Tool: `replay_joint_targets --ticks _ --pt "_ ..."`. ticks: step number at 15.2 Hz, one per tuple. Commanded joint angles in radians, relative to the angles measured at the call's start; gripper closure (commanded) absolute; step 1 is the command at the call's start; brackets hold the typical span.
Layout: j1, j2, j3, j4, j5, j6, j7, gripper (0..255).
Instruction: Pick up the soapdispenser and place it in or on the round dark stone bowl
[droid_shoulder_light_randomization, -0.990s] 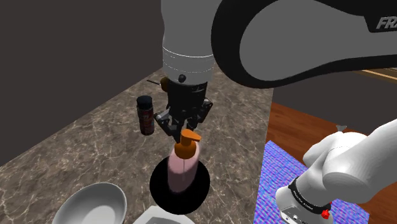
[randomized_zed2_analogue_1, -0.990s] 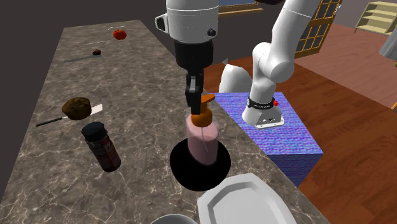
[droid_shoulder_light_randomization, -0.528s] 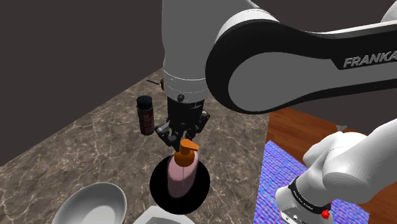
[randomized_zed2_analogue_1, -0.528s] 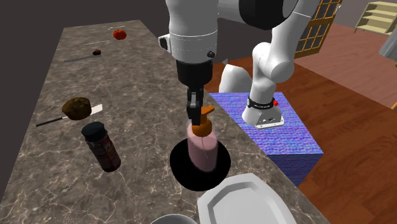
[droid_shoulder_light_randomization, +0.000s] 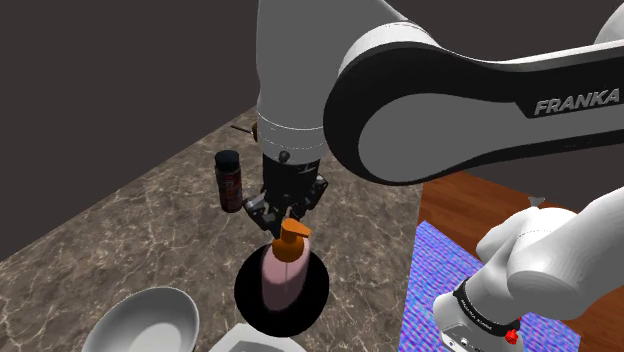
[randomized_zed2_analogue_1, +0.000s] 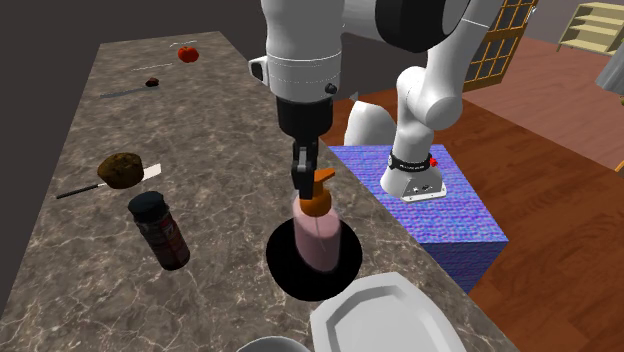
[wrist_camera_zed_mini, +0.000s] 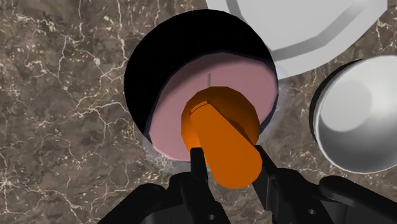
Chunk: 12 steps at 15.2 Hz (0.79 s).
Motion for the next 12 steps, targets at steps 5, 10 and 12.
replay_joint_targets --ticks 5,10,12 --pt "0.001 0.005 0.001 -0.014 0.002 0.0 -0.002 0" --pt "-0.003 0.001 -0.009 0.084 -0.002 -0.102 0.001 0" --pt "-0.005 0.001 -0.011 0.111 -0.004 -0.128 0.002 0"
